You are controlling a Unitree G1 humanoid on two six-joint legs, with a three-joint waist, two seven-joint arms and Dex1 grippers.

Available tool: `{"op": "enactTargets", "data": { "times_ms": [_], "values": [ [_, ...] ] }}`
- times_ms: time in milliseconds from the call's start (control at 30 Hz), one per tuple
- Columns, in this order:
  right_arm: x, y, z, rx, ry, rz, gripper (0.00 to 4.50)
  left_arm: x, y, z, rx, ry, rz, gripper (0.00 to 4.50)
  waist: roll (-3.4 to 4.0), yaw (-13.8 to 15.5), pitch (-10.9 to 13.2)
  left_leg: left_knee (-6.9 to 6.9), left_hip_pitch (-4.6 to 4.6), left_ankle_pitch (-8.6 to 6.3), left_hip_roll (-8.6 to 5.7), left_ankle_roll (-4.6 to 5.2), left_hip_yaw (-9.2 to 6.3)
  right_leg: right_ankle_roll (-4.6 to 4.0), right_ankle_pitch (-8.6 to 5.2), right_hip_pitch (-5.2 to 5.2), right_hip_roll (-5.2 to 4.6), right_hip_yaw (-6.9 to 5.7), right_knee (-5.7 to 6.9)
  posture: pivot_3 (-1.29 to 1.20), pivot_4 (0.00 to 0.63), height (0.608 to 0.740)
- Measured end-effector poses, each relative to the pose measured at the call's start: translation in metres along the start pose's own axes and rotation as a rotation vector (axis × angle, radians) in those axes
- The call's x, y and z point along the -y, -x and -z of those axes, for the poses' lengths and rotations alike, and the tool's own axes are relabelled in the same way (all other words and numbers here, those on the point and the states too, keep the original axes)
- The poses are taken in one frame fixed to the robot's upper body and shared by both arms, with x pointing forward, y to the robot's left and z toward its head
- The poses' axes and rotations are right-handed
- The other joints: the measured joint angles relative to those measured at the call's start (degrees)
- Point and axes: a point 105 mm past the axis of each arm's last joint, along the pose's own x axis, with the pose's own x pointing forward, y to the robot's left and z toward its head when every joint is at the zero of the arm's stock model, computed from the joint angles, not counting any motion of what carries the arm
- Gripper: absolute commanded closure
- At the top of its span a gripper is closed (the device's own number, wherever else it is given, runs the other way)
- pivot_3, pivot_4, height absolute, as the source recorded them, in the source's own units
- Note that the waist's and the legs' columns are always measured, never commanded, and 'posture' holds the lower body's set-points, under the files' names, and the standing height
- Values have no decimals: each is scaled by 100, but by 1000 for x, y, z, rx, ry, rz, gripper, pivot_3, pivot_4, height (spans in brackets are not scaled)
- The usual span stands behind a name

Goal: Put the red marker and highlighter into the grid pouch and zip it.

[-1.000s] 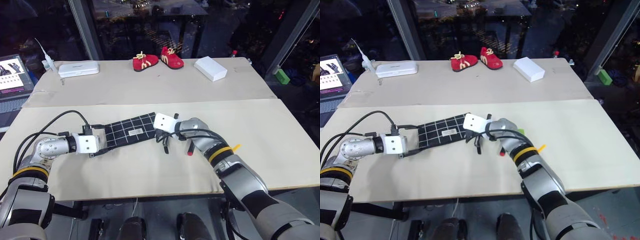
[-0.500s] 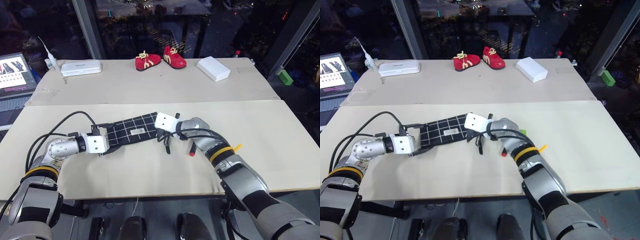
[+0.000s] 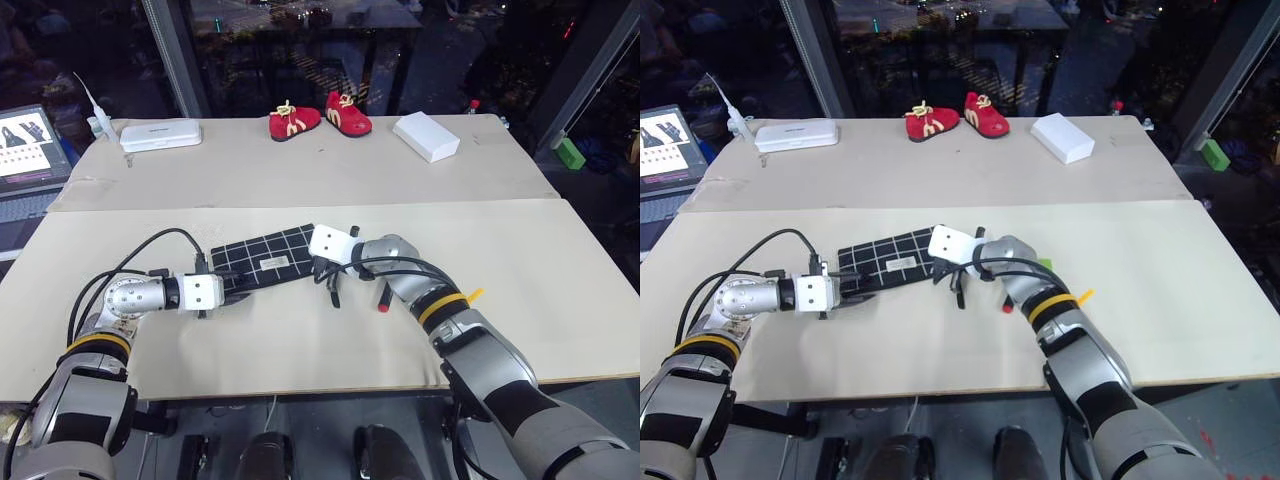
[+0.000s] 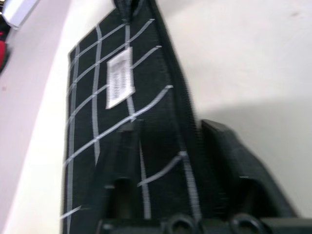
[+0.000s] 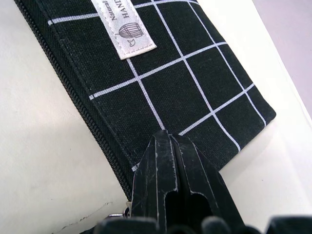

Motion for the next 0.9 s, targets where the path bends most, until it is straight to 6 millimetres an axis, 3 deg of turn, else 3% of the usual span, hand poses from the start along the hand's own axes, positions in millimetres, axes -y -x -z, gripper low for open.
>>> {"op": "enactTargets", "data": {
  "times_ms": [33,200,267,400,567,667,767,867,900],
  "values": [
    [0,0,0,1,-1,0,4500,0,0,-1,5,5,0,4432,0,0,0,0,0,0,0,0,0,0,0,0,0,0,0,0,150,740],
    [0,1,0,4,-6,-5,4500,-5,1,-3,27,45,-7,4432,0,-1,1,0,-4,0,0,0,-2,0,0,-2,0,-1,-1,0,150,740],
    [1,3,0,21,-35,-7,3890,-7,0,-4,43,97,-19,4500,-1,5,1,0,-6,0,-1,0,-4,1,0,-2,0,-1,-3,0,150,740],
    [1,11,-3,102,-286,-64,2625,-8,-3,-9,78,196,-34,4500,-3,-7,3,0,-19,-2,3,4,-9,2,2,-7,3,-1,0,0,150,740],
    [16,38,-36,291,-496,-125,934,-7,-3,-14,104,278,-77,4500,-2,-39,4,4,-89,-2,4,5,-20,8,11,-75,4,0,13,0,150,740],
    [35,68,-58,407,-599,-127,934,-5,0,-14,98,328,-117,4500,-2,-28,4,4,-95,-2,4,5,-30,8,11,-74,4,-12,8,0,150,740],
    [47,93,-63,439,-625,-92,934,-11,4,-17,91,371,-185,4500,-2,-3,5,4,-98,-3,1,6,-36,8,10,-72,1,-13,1,0,150,740],
    [54,107,-50,390,-605,-5,934,-20,8,-22,91,444,-272,4500,-3,20,5,4,-94,-3,-2,6,-41,9,10,-67,0,-13,-9,0,150,740],
    [52,109,-32,322,-591,69,934,-25,8,-28,107,490,-321,4500,-6,32,3,4,-93,-3,-1,6,-48,13,8,-60,-2,-16,-12,0,150,740]
  ]
}}
